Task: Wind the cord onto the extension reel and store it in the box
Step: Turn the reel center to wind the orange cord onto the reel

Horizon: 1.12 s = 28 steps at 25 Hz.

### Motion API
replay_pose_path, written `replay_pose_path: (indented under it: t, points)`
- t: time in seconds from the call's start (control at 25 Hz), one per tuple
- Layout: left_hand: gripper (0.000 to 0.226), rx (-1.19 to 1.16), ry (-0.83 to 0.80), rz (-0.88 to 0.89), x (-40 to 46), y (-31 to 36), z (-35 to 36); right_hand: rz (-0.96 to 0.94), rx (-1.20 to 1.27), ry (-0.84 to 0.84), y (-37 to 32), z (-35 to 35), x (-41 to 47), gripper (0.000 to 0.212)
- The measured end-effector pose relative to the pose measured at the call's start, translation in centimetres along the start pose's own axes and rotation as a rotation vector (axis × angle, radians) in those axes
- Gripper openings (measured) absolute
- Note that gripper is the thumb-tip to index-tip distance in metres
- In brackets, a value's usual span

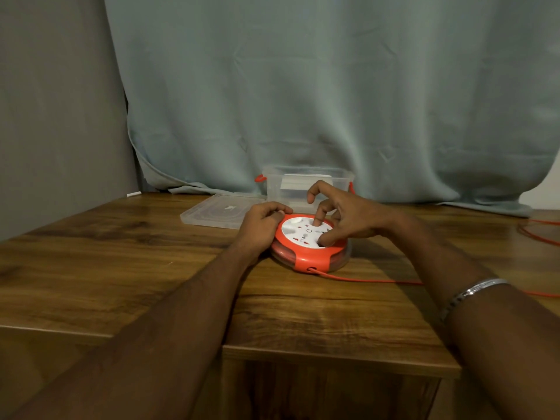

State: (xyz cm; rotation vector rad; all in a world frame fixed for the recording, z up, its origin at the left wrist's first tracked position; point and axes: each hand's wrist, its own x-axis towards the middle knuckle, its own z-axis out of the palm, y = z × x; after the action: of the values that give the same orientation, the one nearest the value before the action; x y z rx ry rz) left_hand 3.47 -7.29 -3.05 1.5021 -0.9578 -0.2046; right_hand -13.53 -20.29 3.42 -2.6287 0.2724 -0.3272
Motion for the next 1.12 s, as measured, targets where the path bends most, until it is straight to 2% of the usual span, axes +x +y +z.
replay_pose_path:
  t: [0.24,0.48,0.76,0.84,0.92,1.04,1.12]
  points:
    - [0.031,-0.009,0.010,0.005,0.2,-0.3,0.0,-0.028,-0.145,0.092,-0.4,1.1,0.7,0.041]
    - [0.027,0.011,-0.007,0.004,0.2,-0.2,0.0,0.017,-0.200,0.100,-0.8,1.3,1.0,0.044]
    - [0.027,0.019,-0.013,0.010,0.1,0.0,0.0,0.005,-0.306,0.214,-1.8,2.5,1.6,0.050]
    - [0.027,0.012,-0.008,0.006,0.0,0.0,0.0,-0.031,-0.277,0.217,-1.6,2.1,1.5,0.037]
    - [0.028,0.003,-0.001,0.001,0.0,0.0,0.0,-0.099,-0.185,0.173,-1.5,1.3,1.1,0.009]
    - [0.028,0.010,-0.003,-0.009,-0.1,0.2,0.0,-0.075,-0.077,0.047,-1.2,0.2,0.2,0.039]
    - [0.027,0.010,-0.001,-0.001,-0.2,0.2,0.0,-0.033,-0.056,-0.015,-0.4,-0.1,0.2,0.050]
